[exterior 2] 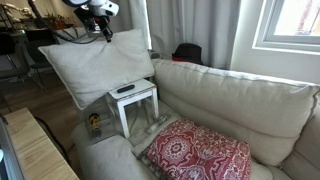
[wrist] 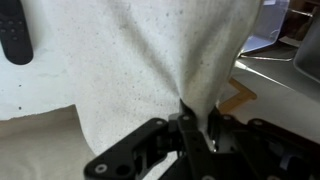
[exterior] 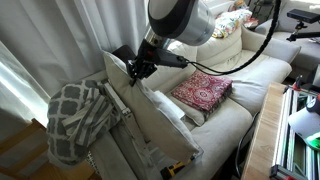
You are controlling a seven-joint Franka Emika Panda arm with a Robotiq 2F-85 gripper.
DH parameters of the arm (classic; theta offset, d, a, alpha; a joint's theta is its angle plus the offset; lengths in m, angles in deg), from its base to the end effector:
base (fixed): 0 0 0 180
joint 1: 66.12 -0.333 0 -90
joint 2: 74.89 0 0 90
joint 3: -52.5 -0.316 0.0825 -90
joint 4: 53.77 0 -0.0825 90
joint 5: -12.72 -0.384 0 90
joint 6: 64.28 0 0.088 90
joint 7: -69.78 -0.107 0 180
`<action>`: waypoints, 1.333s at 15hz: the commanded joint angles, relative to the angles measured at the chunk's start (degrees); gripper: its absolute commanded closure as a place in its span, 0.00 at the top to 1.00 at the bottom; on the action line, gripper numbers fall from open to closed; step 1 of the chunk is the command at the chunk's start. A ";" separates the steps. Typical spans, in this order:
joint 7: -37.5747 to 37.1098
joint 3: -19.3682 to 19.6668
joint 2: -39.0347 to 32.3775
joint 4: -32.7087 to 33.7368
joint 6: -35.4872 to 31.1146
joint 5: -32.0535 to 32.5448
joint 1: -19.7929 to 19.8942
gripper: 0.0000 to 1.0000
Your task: Put the pillow upright then put the remote on top of the red and white cloth
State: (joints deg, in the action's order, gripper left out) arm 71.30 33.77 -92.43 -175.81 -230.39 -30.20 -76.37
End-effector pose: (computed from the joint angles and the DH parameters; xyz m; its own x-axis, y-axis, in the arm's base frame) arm 0.5475 0.2494 0.3091 0.9373 -0.2553 0.2371 -0.1027 -0.8528 -0.5121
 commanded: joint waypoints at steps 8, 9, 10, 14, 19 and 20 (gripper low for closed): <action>9.73 -6.26 -0.79 3.72 9.01 -12.32 6.71 0.99; 9.21 -3.83 0.34 3.44 10.95 -12.70 5.33 1.00; 8.83 -3.00 1.23 3.00 11.88 -12.58 5.28 1.00; 7.55 1.06 4.90 1.45 16.54 -10.71 4.89 1.00; 7.02 6.86 7.28 -2.38 17.56 -2.59 4.61 1.00; 6.78 7.88 7.15 -3.25 17.34 0.43 4.61 1.00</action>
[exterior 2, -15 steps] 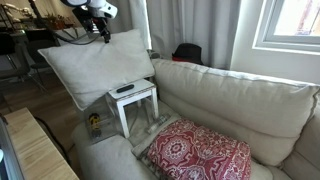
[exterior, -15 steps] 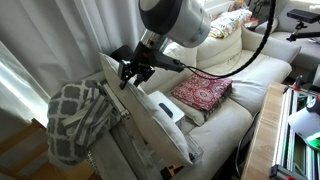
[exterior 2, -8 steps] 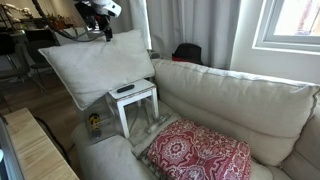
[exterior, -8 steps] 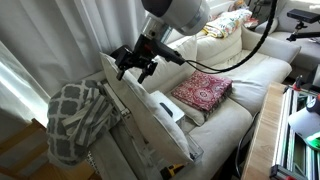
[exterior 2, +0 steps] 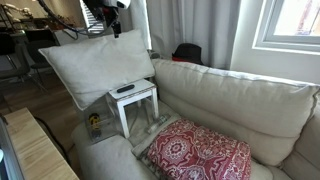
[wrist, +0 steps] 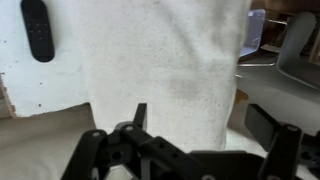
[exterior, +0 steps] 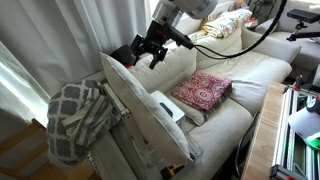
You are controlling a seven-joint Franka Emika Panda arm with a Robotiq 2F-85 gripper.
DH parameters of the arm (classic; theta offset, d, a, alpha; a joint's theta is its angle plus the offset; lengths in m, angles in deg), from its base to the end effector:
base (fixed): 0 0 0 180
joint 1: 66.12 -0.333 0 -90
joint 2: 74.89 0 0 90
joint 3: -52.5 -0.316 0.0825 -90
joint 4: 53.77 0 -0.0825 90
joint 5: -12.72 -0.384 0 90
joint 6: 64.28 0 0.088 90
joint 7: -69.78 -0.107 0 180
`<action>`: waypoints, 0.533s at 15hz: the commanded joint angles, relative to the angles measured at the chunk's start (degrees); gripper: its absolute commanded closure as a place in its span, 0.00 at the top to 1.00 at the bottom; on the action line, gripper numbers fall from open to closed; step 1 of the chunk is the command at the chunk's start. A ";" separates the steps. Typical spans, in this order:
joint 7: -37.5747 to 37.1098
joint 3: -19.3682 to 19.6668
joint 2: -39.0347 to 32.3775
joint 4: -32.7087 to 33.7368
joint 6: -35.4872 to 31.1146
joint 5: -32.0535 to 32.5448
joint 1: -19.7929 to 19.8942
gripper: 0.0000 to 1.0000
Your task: Put the pillow upright then put the remote on top of the red and white cloth
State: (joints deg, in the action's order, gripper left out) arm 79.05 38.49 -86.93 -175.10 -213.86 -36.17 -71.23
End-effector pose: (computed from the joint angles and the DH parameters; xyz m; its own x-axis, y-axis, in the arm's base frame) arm 0.5654 0.1750 0.3403 0.9606 -0.2458 0.1297 -0.1306 -0.8113 -0.5699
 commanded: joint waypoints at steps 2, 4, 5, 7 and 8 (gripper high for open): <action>-0.74 4.59 0.79 -5.44 0.88 11.87 -0.35 1.00; -0.20 5.29 -0.18 -6.55 1.69 15.83 0.10 1.00; 0.06 5.34 -0.76 -6.83 2.06 17.15 0.33 1.00; -0.71 5.73 -2.47 -7.78 1.21 21.46 0.14 1.00; -1.39 5.89 -3.51 -8.30 0.42 23.70 -0.02 1.00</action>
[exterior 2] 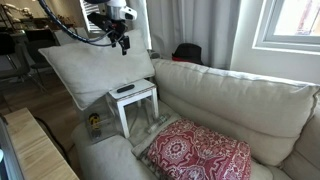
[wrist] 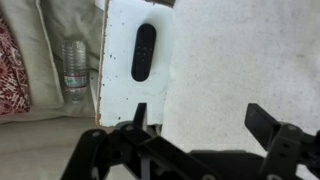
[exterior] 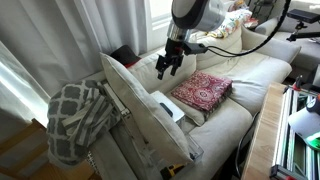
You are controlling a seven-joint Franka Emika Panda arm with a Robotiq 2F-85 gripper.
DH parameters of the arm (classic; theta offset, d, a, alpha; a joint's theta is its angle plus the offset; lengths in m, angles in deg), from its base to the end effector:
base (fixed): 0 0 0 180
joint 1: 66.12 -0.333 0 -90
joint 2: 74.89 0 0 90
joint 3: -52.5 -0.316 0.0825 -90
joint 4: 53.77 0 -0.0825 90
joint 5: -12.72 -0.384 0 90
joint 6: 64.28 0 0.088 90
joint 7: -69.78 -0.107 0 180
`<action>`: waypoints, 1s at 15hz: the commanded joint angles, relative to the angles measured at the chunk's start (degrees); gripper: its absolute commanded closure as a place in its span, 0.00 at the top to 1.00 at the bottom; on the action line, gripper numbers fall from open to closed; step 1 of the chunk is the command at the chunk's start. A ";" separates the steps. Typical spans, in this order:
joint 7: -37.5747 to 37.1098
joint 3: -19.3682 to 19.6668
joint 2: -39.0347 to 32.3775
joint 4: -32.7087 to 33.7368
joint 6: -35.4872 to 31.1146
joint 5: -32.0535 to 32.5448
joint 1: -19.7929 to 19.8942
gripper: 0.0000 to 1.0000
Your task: Put the pillow upright then put the remote on top of the red and white cloth
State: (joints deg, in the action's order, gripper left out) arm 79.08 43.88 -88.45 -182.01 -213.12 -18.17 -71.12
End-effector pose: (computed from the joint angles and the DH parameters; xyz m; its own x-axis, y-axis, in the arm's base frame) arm 0.5418 0.1205 0.2740 0.9934 -0.0702 0.0902 -0.0357 -0.9403 -0.3384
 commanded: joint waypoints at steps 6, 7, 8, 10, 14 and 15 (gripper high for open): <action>-2.59 -1.22 -5.58 -1.58 -1.91 9.78 0.50 1.00; -2.58 -1.37 -5.81 -1.43 -1.91 9.77 0.56 1.00; -2.56 -1.37 -5.66 -1.29 -1.91 9.75 0.62 1.00; -2.54 -1.33 -5.35 -1.07 -1.89 9.71 0.75 1.00; -1.25 -3.08 -11.95 1.03 -4.06 9.14 0.19 1.00; -1.89 -3.15 -13.44 1.32 -5.10 9.87 -0.25 1.00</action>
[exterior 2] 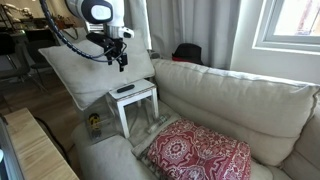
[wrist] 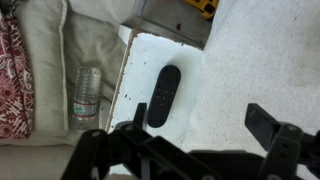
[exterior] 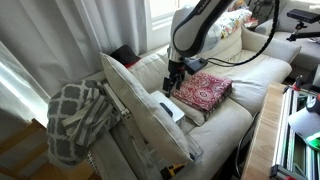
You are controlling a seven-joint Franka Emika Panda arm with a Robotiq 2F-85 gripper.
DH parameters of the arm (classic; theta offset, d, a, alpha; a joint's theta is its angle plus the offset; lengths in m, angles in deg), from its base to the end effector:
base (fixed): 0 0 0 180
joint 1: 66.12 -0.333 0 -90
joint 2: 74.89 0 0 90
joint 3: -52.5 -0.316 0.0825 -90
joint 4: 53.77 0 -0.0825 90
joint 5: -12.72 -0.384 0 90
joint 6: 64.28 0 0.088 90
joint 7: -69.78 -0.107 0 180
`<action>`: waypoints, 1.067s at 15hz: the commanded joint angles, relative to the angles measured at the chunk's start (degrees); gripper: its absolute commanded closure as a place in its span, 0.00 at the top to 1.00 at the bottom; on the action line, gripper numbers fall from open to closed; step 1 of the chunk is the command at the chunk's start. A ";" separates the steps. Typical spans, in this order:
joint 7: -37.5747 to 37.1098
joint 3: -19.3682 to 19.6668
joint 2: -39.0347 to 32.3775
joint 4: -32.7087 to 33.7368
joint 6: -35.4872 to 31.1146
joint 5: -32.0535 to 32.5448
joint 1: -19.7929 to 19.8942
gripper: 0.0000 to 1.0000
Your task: Put the pillow upright then put the remote on top of the red and white cloth
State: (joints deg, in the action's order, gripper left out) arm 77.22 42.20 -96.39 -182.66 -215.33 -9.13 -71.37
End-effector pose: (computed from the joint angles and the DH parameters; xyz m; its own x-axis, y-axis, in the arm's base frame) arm 0.5245 0.1384 0.1995 0.9985 0.0547 -0.0035 0.0521 -0.9672 -0.2486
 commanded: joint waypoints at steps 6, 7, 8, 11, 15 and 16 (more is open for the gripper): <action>-1.39 -2.75 -14.06 3.93 -14.66 3.32 -0.64 1.00; -1.70 -2.55 -15.16 4.18 -16.60 4.31 -0.78 1.00; -2.84 -1.33 -16.12 4.31 -18.36 5.83 -1.79 1.00; -6.24 1.27 -18.65 5.17 -21.30 9.27 -3.91 1.00; -9.73 3.01 -21.29 6.68 -23.37 11.43 -5.77 1.00; -10.35 3.26 -21.71 7.03 -23.63 11.66 -6.13 1.00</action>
State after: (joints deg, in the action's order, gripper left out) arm 70.40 43.97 -115.68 -177.44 -237.25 0.28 -75.68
